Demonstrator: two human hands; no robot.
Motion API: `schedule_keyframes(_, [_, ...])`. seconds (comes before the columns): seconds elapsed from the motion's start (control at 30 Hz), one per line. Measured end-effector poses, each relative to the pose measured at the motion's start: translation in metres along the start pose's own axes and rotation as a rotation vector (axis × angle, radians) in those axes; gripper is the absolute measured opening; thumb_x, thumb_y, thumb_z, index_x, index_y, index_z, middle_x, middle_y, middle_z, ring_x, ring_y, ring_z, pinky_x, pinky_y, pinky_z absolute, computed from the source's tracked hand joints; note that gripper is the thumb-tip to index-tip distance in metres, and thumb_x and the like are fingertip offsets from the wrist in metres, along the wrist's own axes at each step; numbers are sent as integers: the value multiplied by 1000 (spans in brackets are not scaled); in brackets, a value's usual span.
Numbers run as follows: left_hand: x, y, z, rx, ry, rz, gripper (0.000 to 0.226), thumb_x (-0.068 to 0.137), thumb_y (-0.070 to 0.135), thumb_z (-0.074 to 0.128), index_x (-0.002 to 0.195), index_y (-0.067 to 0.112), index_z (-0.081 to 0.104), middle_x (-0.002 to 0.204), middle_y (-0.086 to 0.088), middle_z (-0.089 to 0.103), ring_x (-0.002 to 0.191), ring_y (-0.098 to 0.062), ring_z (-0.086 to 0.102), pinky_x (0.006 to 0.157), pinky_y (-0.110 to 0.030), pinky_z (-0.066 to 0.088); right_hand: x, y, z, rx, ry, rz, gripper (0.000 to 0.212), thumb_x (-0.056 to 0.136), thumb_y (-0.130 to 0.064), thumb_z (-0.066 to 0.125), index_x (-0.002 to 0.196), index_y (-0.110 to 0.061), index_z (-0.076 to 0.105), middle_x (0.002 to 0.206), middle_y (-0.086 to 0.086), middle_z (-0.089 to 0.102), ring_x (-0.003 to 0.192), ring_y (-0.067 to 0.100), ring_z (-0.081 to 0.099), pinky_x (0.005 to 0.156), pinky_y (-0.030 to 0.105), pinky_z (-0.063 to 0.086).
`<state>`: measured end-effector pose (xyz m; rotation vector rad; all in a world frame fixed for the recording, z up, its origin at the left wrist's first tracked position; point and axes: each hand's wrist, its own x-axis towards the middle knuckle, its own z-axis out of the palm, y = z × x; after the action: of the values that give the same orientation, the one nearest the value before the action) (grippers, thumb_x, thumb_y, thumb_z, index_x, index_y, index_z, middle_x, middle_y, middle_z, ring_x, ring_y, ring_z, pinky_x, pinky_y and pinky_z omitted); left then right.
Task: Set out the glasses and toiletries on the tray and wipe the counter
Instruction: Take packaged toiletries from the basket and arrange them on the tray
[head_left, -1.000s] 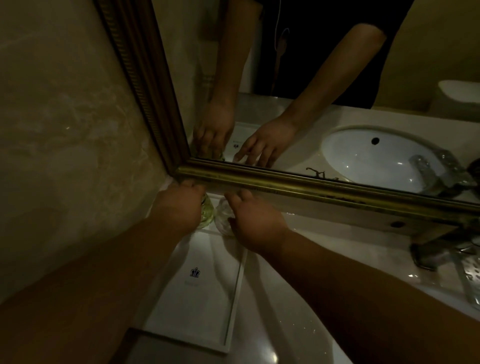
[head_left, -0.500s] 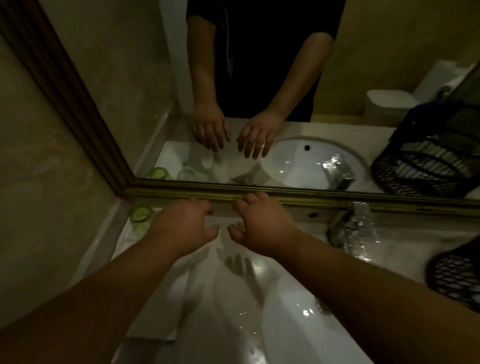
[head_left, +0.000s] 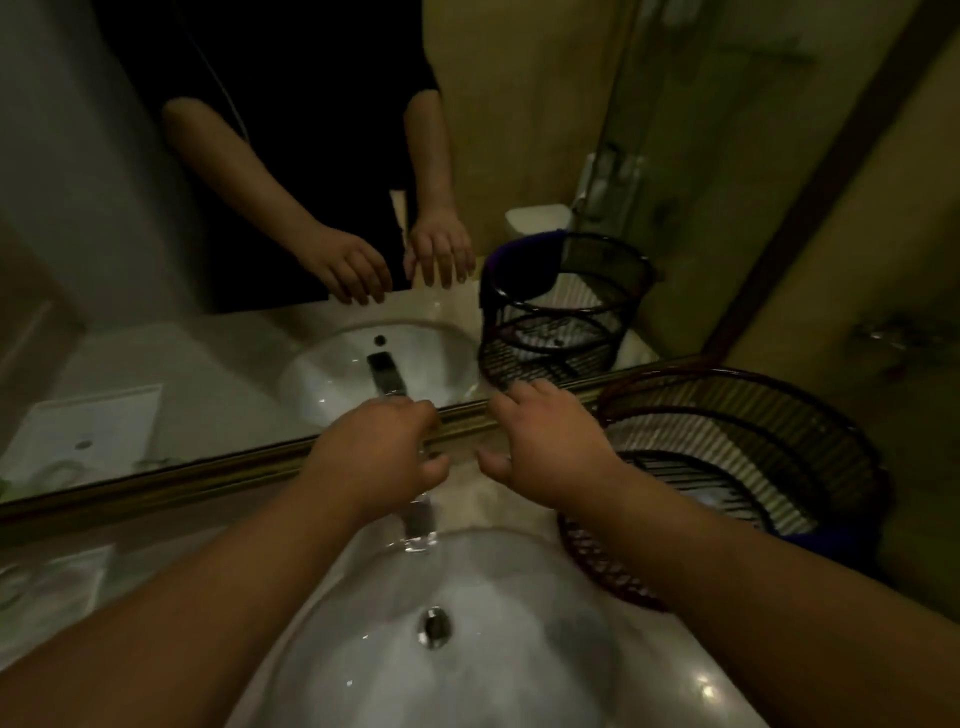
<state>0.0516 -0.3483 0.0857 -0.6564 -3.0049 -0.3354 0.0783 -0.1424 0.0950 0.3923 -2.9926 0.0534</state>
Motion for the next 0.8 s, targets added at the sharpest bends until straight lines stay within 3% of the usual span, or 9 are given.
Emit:
schedule_keyframes(0.1, [35, 59, 15, 21, -6, 88, 44, 76, 66, 54, 106, 34, 61, 92, 9, 58, 82, -15, 54, 65, -34, 48, -23, 64, -9, -16, -5, 76, 49, 87, -58, 52, 116, -21, 63, 111, 3, 61, 105, 26, 54, 86, 42, 45])
schedule_keyframes(0.2, [64, 113, 30, 28, -12, 164, 46, 76, 67, 50, 105, 33, 60, 93, 9, 56, 81, -14, 50, 62, -32, 41, -43, 123, -11, -23, -12, 142, 43, 88, -57, 53, 111, -22, 64, 106, 2, 62, 102, 25, 55, 85, 41, 48])
schedule_keyframes(0.37, [103, 191, 57, 2, -59, 282, 31, 79, 63, 54, 93, 36, 53, 85, 12, 45, 81, -14, 51, 62, -31, 40, -69, 210, -2, -19, -97, 222, 40, 90, -54, 51, 108, -22, 65, 102, 2, 62, 100, 24, 56, 85, 39, 48])
schedule_keyframes(0.47, [122, 228, 79, 15, -139, 300, 36, 84, 57, 59, 107, 30, 60, 95, 6, 54, 88, -15, 53, 70, -34, 48, -80, 252, 11, -20, -160, 248, 38, 89, -53, 56, 106, -21, 67, 99, 3, 62, 97, 24, 57, 81, 37, 48])
schedule_keyframes(0.7, [160, 273, 136, 81, -425, 252, 34, 87, 53, 62, 108, 27, 64, 101, 2, 62, 85, -15, 54, 69, -31, 45, -83, 308, 49, 41, -370, 237, 35, 86, -50, 62, 106, -22, 69, 102, 2, 64, 100, 23, 58, 81, 37, 53])
schedule_keyframes(0.8, [177, 283, 157, 121, -523, 202, 35, 85, 52, 64, 110, 28, 64, 100, 3, 64, 84, -16, 55, 72, -31, 50, -73, 321, 71, 42, -544, 212, 33, 85, -45, 68, 109, -23, 67, 99, 1, 65, 93, 22, 60, 70, 33, 49])
